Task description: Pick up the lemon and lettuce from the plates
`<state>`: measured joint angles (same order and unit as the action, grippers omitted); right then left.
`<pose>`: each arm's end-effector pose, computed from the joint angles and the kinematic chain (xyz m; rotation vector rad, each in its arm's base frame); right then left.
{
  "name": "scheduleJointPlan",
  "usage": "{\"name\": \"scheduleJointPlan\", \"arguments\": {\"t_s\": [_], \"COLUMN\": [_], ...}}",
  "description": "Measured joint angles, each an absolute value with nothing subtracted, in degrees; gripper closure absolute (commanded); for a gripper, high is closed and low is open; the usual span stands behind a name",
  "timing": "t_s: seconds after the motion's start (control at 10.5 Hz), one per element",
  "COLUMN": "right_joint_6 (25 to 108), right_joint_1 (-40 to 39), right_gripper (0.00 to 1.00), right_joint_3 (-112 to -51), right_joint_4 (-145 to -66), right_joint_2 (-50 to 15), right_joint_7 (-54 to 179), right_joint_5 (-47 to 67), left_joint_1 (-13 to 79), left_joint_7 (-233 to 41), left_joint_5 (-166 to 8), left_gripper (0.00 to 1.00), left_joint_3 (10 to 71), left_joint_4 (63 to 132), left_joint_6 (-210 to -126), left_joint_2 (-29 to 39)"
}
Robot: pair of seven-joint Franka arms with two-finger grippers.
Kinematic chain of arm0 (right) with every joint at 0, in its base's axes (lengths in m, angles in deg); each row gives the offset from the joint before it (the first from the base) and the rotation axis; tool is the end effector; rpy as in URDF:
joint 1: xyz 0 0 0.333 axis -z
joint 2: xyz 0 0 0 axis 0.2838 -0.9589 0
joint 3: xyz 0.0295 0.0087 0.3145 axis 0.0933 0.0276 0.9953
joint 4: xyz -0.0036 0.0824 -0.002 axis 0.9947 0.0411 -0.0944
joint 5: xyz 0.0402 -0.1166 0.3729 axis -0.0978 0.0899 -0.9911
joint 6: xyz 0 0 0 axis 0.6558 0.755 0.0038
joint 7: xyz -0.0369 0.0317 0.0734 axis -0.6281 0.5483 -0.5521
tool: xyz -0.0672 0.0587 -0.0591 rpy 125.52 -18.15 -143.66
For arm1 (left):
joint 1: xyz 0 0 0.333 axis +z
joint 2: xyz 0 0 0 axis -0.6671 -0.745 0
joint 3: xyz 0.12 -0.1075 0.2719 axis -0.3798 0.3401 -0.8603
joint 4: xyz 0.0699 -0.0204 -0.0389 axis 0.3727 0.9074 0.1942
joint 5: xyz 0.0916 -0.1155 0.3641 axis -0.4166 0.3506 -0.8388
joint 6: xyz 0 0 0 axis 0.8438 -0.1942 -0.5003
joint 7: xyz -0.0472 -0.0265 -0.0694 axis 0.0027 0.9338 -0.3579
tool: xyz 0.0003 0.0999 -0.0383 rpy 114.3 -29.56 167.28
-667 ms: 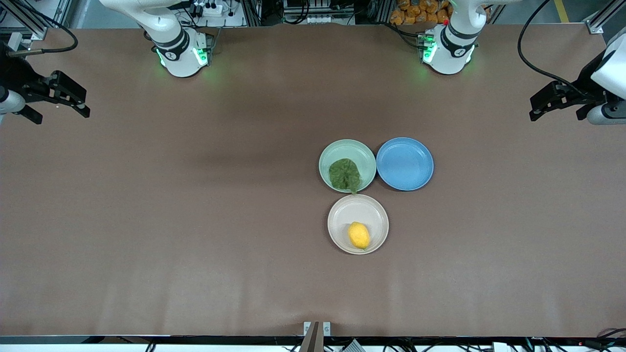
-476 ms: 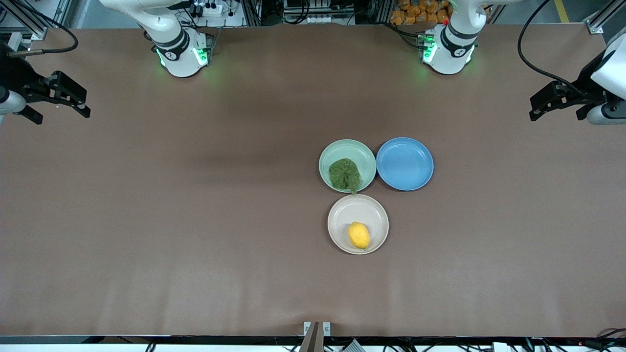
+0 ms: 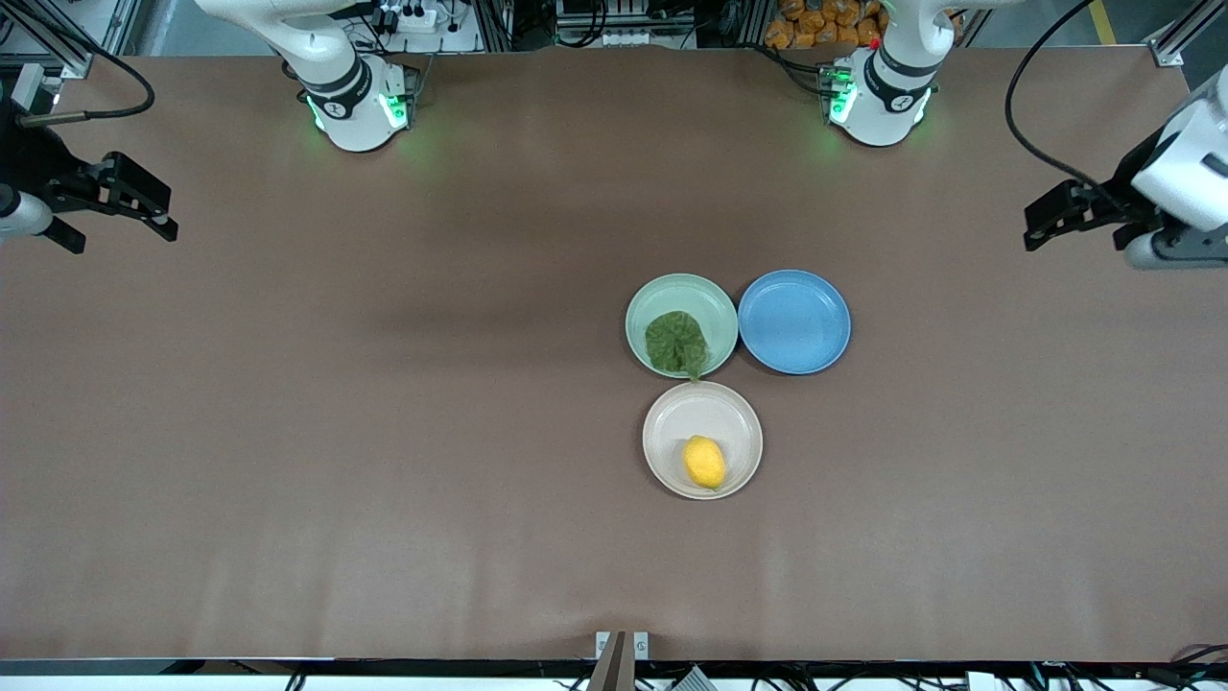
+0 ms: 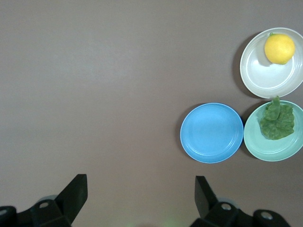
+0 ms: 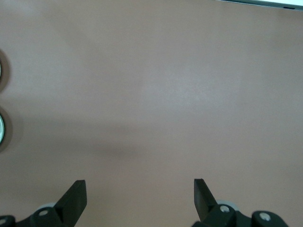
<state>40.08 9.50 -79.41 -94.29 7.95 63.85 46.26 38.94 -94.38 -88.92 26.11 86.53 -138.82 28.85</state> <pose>0.5389 0.0336 0.6655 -3.1194 -0.2045 -0.1025 0.5561 -0.0615 0.6114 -3.1142 0.0467 0.0843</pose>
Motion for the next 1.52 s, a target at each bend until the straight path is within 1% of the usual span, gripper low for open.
{"name": "scheduleJointPlan", "arguments": {"t_s": [0.19, 0.38, 0.76, 1.14, 1.52], "right_joint_6": [40.32, 40.38, 40.3, 40.54, 40.54], "right_joint_1": [9.71, 9.85, 10.24, 10.27, 10.27], "right_gripper": [0.0, 0.0, 0.0, 0.0, 0.0], "right_joint_3": [-79.55, -79.63, -80.54, -80.56, -80.46], "right_joint_4": [-94.31, -94.43, -94.33, -94.28, -94.34], "right_joint_2": [7.93, 7.78, 7.87, 7.9, 7.81], "right_joint_7": [63.85, 63.85, 63.8, 63.8, 63.8], "right_joint_5": [46.26, 46.26, 46.26, 46.26, 46.25], "left_joint_1": [37.42, 35.71, 32.79, 28.33, 24.38], "left_joint_7": [-94.6, -95.35, -96.52, -105.41, -119.42], "left_joint_5": [-88.29, -85.95, -85.42, -85.4, -85.4], "left_gripper": [0.0, 0.0, 0.0, 0.0, 0.0], "left_joint_3": [26.74, 27.06, 28.09, 28.29, 28.19], "left_joint_4": [83.96, 82.37, 81.52, 80.95, 75.62], "left_joint_6": [-139.72, -143.43, -149.69, -155.79, -160.11], "left_joint_2": [24.6, 20.82, 16.43, 8.96, 0.57]}}
